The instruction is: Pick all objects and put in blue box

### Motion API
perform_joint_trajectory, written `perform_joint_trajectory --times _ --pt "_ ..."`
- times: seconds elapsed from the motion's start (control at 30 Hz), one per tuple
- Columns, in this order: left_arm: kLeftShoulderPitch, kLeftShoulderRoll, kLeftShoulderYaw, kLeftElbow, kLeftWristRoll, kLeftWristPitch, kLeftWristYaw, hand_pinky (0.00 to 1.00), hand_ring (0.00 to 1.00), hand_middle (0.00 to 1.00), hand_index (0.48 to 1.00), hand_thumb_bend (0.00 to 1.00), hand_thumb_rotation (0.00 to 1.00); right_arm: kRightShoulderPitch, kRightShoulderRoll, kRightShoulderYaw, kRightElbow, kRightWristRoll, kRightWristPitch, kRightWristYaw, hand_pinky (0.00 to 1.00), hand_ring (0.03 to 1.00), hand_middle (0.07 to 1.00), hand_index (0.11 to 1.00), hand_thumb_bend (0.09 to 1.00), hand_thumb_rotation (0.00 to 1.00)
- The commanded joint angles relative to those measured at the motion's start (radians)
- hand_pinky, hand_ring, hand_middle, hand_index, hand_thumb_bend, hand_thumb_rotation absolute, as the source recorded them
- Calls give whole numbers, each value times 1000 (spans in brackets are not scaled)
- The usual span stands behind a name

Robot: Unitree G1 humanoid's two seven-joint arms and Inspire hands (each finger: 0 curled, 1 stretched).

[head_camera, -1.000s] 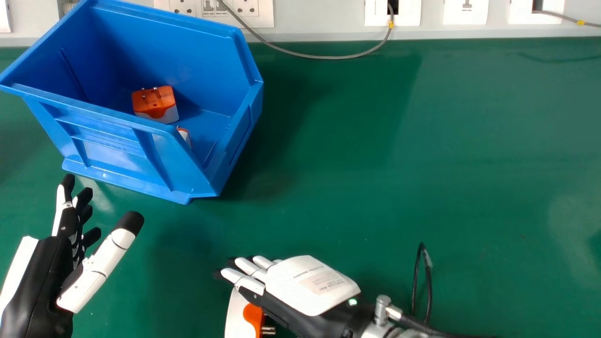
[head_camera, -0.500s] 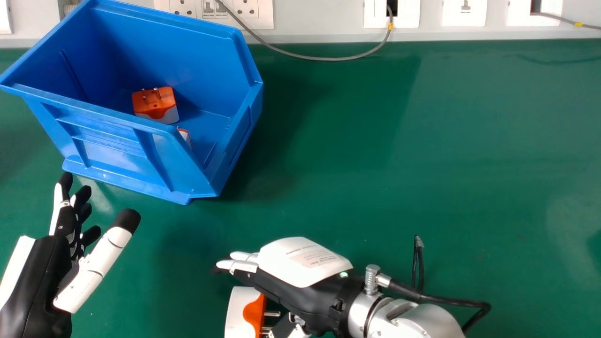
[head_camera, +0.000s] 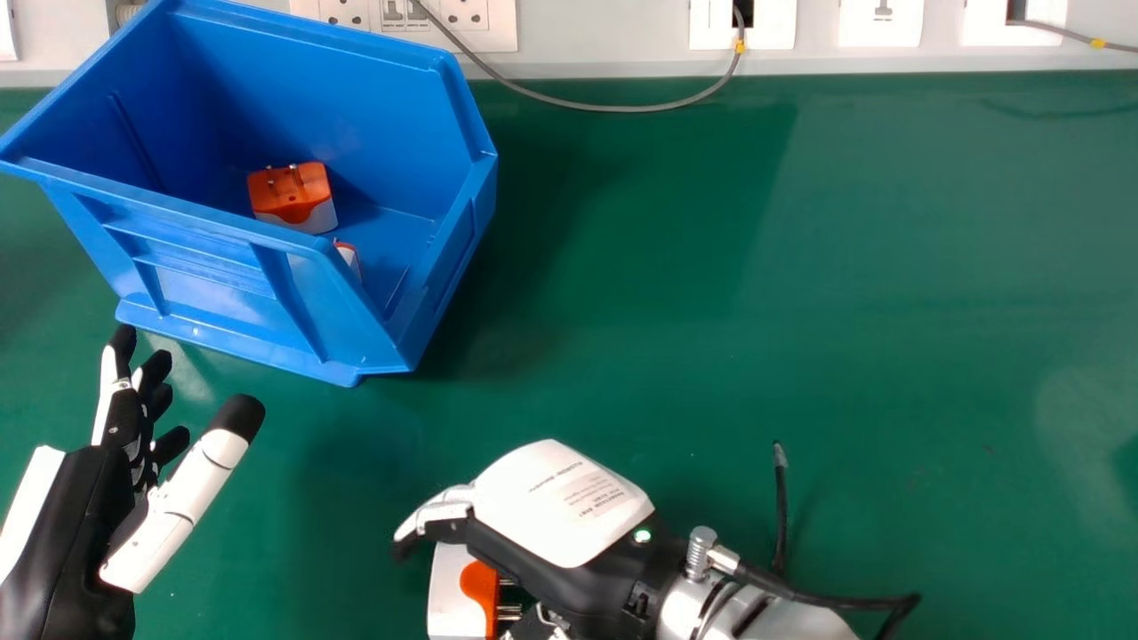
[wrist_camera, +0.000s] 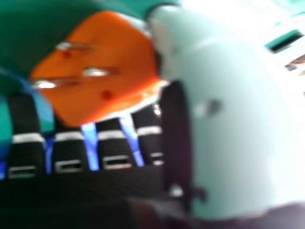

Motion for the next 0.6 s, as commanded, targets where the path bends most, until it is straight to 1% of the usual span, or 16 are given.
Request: perform_joint_trajectory --times 0.0,0.07,0.13,0.17,0.2,0.23,0.3,0.37,0.43,0.57 --pt "4 -1 8 -27 -6 -10 3 950 1000 1000 1000 814 711 -8 1 17 9 -15 -25 -14 309 368 542 572 471 56" --pt "6 -3 7 -30 -7 -10 3 950 1000 1000 1000 814 711 -12 2 17 13 -19 -27 -25 309 368 542 572 471 56" --pt "6 -3 8 -31 -9 -10 2 951 1000 1000 1000 815 713 -7 7 11 9 -14 -21 -23 256 310 499 544 488 36" --pt "6 -3 8 -32 -8 -9 3 951 1000 1000 1000 815 713 -4 9 8 5 -12 -17 -20 256 310 499 544 488 36" --pt "4 -3 7 -31 -7 -9 3 951 1000 1000 1000 815 713 0 11 5 0 -8 -14 -17 256 310 499 544 488 36" --pt "4 -3 6 -30 -5 -9 4 951 1000 1000 1000 815 713 3 13 3 -5 -7 -10 -15 239 291 476 535 493 28" --pt "4 -4 5 -31 -2 -10 5 951 1000 1000 1000 815 714 5 15 2 -10 -9 -6 -13 233 283 459 530 497 23" --pt "4 -4 4 -31 -2 -10 5 952 1000 1000 1000 815 714 6 16 1 -10 -13 -4 -19 229 276 446 526 500 18" --pt "2 -2 6 -33 -5 -6 4 952 1000 1000 1000 815 714 4 20 0 -5 -14 -5 -31 237 280 438 524 503 14" --pt "0 -1 6 -37 -3 -1 5 952 1000 1000 1000 816 715 -4 24 -2 3 -14 -6 -44 257 313 442 530 504 9"
